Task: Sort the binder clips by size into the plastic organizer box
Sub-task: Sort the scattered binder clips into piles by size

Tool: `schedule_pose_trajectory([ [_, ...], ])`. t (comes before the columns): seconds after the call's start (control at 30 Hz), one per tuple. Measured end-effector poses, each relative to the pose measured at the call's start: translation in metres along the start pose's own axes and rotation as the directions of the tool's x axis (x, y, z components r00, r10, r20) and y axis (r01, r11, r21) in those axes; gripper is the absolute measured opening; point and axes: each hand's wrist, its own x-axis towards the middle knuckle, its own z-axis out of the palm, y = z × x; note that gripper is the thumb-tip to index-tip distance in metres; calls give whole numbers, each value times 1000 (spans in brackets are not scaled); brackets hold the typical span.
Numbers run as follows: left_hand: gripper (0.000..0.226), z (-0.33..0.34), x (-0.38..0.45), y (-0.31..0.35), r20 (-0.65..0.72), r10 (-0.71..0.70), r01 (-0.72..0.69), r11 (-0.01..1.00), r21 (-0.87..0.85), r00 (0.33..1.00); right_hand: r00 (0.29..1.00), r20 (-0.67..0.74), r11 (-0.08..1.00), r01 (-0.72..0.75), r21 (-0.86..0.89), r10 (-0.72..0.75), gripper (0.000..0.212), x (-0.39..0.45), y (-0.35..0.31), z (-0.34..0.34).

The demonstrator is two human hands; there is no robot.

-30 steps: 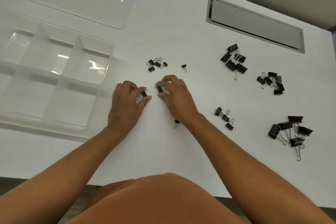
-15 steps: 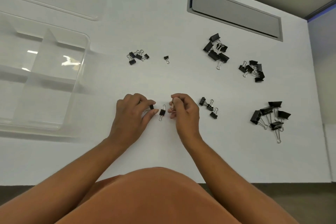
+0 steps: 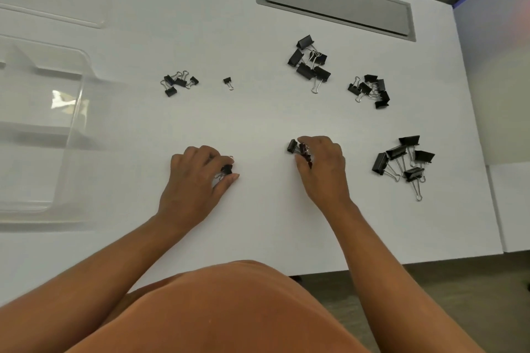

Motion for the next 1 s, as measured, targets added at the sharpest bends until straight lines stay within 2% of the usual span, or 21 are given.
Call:
schedule_pose_trajectory([
  [0.07, 42, -2, -1, 0, 4, -37, 37, 998, -51, 999, 996, -86, 999, 28, -47, -32, 32, -4, -11, 4],
  [0.13, 54, -8, -3, 1, -4, -102, 101, 987, -121, 995, 985, -136, 994, 106, 23, -102, 32, -10, -32, 11],
  [0.23, 72, -19, -11, -3, -18, -184, 178, 965, -190, 983, 957, -2, 939, 285, 195, -290, 36, -22, -73, 32],
  [0.33, 59, -23, -21, -11, -35, -132, 129, 988, -91, 991, 894, 111, 889, 404, 216, -433, 40, -27, -95, 56],
  [0.4, 52, -23, -27, -17, -20, -94, 93, 995, -21, 995, 906, 117, 898, 375, 229, -408, 35, -26, -98, 63],
  [0.5, 44, -23, -29, -20, -7, -91, 91, 996, -16, 996, 923, 175, 912, 283, 297, -344, 32, -22, -92, 60],
  [0.57, 38, -23, -28, -21, -1, -97, 97, 994, -42, 995, 920, 199, 905, 257, 339, -336, 35, -20, -87, 57],
  [0.67, 44, -27, -27, -24, 13, -114, 115, 989, -96, 993, 942, 212, 873, 136, 469, -261, 47, -18, -86, 47],
  [0.77, 44, -29, -24, -29, 2, -87, 87, 991, -104, 996, 956, 195, 866, 100, 489, -221, 55, -18, -86, 43],
  [0.9, 36, -26, -23, -31, 16, 13, -12, 999, -32, 1000, 973, 187, 846, 13, 533, -132, 48, -31, -85, 45],
  [1.0, 38, -24, -24, -30, 36, 62, -63, 998, 15, 997, 983, 147, 860, 18, 510, -108, 39, -41, -81, 44],
])
